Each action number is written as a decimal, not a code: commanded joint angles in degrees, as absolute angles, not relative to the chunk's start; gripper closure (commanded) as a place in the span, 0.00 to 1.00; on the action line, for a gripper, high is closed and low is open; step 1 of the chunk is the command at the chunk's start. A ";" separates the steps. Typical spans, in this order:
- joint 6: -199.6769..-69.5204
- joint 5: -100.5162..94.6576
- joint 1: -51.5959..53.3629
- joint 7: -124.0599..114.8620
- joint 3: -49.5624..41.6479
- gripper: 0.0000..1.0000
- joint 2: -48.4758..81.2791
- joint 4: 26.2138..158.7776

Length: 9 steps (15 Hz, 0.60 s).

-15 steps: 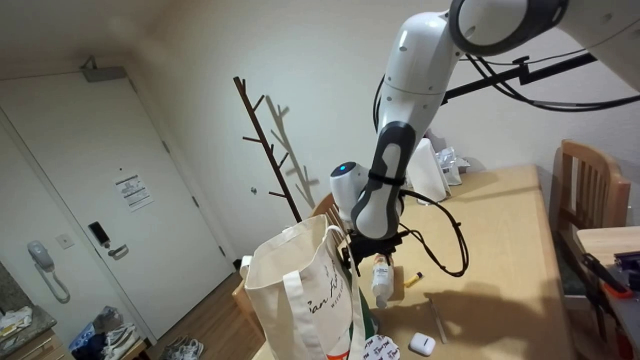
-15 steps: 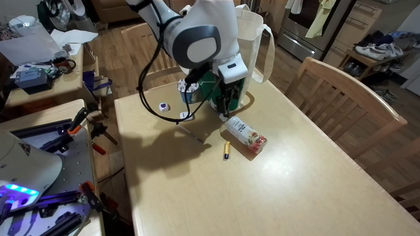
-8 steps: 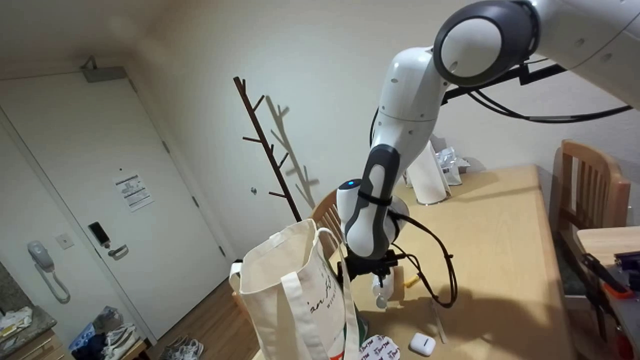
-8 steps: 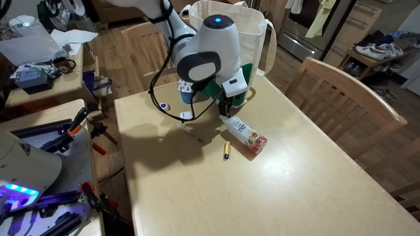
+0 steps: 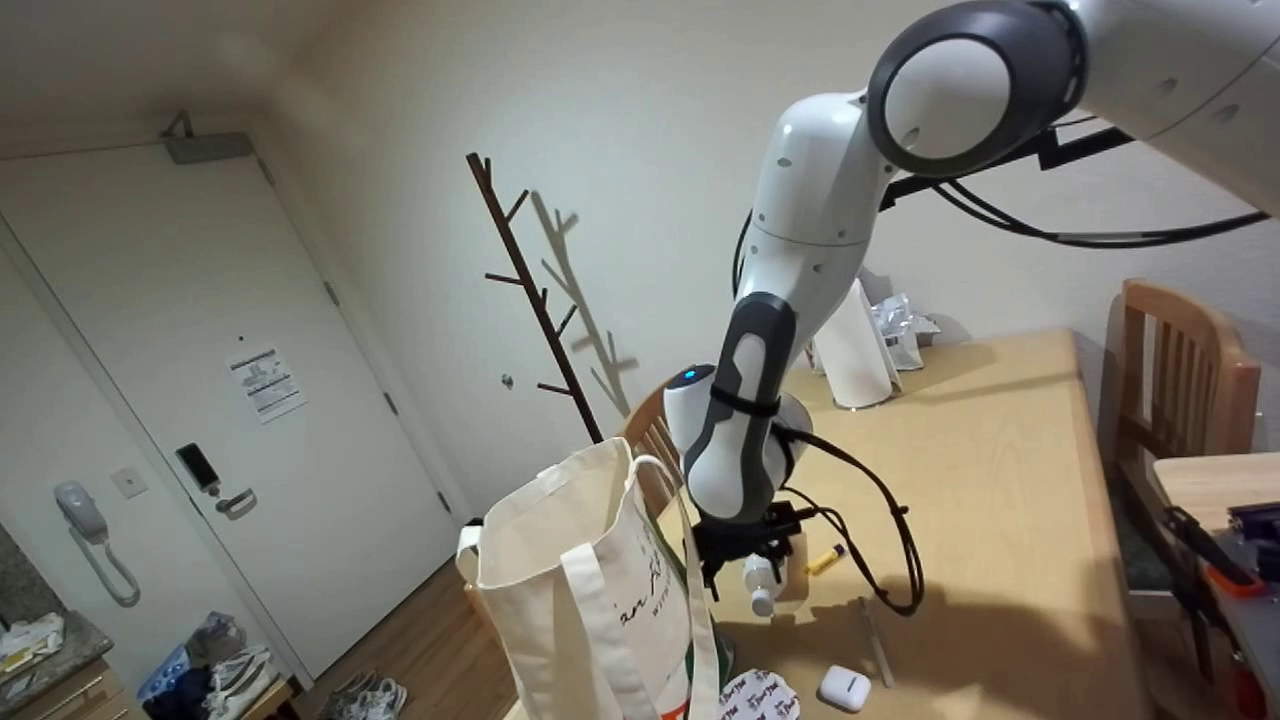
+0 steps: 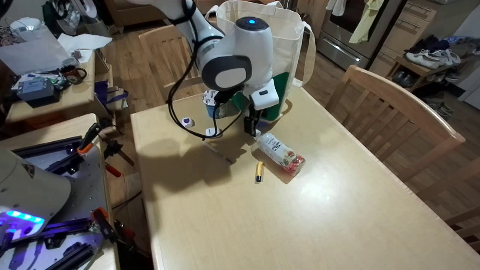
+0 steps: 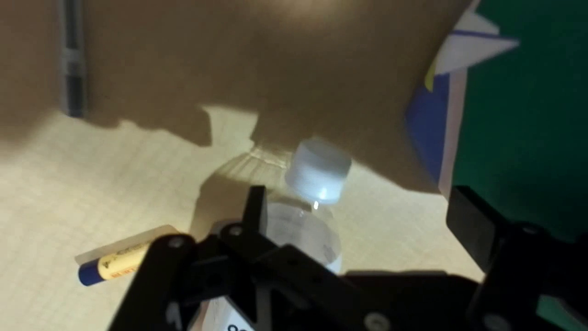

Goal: Put the bottle upright

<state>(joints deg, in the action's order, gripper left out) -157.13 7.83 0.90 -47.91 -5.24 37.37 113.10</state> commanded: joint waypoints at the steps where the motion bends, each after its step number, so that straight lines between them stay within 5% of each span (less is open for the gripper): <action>1: -146.49 7.96 5.10 -50.06 -7.62 0.00 34.78 112.85; 9: -144.77 8.13 6.16 -51.60 -8.33 0.00 36.33 111.59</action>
<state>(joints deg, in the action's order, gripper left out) -145.55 7.30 7.01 -50.48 -8.60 35.44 112.14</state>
